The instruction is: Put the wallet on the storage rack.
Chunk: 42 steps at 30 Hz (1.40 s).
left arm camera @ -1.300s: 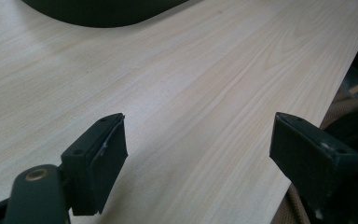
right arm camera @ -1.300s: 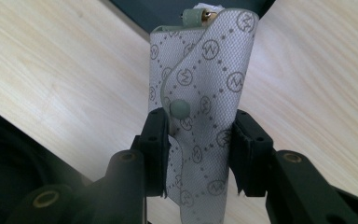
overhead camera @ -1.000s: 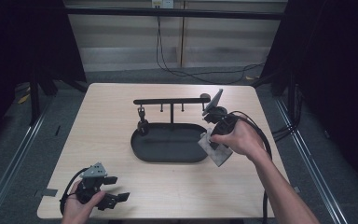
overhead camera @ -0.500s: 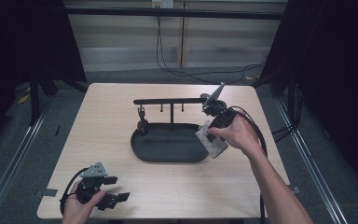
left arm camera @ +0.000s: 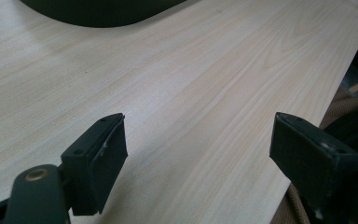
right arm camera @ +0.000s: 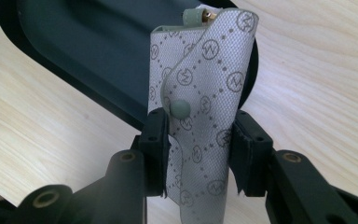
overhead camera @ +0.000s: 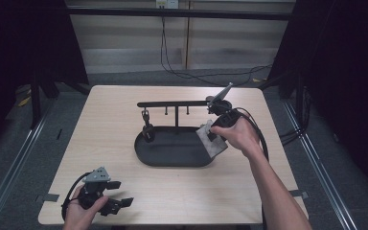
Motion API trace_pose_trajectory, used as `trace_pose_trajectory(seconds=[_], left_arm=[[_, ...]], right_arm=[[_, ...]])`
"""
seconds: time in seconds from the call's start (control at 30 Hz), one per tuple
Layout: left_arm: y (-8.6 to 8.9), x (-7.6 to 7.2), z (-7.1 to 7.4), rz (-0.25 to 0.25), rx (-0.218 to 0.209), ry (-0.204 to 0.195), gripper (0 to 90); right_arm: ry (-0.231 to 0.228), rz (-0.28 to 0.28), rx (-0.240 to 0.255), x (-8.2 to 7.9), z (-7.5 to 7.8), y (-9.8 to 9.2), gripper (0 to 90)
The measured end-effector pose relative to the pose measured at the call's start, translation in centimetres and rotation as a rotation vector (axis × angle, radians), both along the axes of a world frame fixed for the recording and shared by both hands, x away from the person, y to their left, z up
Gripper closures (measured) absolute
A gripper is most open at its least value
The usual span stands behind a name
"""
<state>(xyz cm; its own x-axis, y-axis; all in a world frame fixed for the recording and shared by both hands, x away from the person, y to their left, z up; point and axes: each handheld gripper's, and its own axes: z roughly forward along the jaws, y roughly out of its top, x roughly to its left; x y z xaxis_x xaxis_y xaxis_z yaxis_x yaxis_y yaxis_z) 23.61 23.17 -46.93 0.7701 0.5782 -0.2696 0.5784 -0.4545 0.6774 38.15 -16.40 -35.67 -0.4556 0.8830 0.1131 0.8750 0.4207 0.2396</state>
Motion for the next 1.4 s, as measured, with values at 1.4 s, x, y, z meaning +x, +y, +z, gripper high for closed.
trace_pose_trajectory(seconds=[1.4], left_arm=[[0.0, 0.0, 0.0, -0.005, -0.001, 0.004, 18.6]], right_arm=[[-0.023, -0.252, 0.306, 1.8, -8.2, -1.7, 60.3]])
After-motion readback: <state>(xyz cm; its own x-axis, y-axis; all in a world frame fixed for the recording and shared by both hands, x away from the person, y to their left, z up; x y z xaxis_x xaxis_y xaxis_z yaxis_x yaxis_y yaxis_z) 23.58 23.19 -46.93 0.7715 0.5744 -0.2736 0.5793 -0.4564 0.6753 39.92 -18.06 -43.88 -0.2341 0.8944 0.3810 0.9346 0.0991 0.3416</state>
